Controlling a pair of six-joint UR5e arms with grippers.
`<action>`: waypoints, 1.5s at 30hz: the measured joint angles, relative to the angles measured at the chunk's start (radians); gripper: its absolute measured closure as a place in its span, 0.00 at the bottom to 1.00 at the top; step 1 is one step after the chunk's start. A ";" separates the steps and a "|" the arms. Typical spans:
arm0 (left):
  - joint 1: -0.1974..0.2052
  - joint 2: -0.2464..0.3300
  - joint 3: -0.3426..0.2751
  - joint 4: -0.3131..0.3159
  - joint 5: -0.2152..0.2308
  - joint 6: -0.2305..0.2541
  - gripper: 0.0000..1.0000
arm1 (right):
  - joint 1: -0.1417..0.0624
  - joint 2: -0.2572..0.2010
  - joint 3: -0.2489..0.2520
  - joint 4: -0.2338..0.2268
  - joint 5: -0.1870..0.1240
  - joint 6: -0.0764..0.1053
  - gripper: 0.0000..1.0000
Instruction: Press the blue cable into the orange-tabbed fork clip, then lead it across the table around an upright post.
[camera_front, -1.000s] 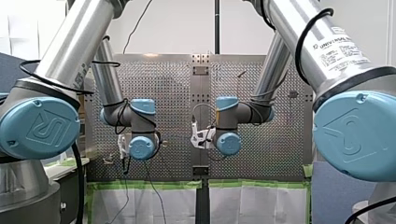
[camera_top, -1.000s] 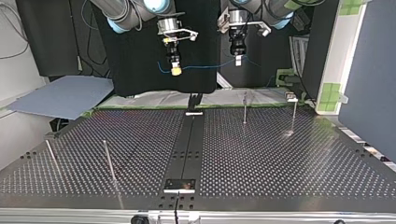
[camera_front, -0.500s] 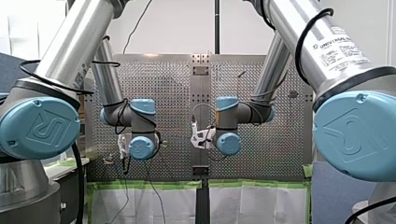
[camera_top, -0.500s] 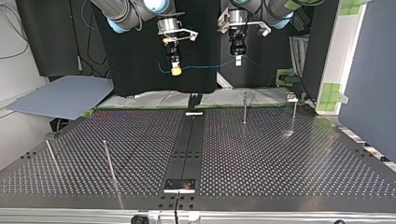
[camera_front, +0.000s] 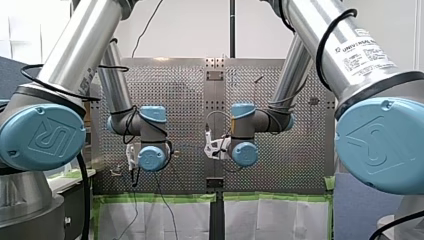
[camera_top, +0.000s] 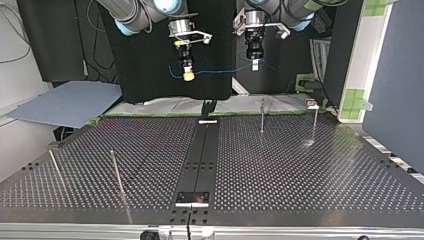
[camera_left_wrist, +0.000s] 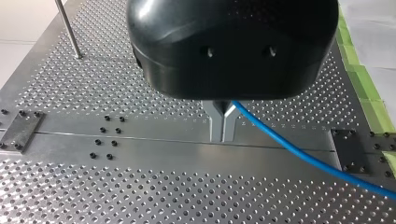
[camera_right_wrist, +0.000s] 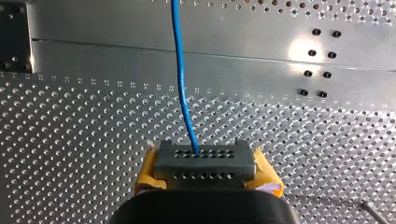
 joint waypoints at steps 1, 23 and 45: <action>0.000 0.000 0.000 0.000 0.000 0.000 1.00 | 0.000 0.000 0.000 0.000 0.000 0.000 1.00; 0.000 0.000 0.000 0.000 0.000 0.000 1.00 | 0.000 0.000 0.000 0.000 0.000 0.000 1.00; 0.004 -0.056 0.000 0.002 0.006 0.000 1.00 | 0.000 0.000 0.000 0.000 0.000 0.000 1.00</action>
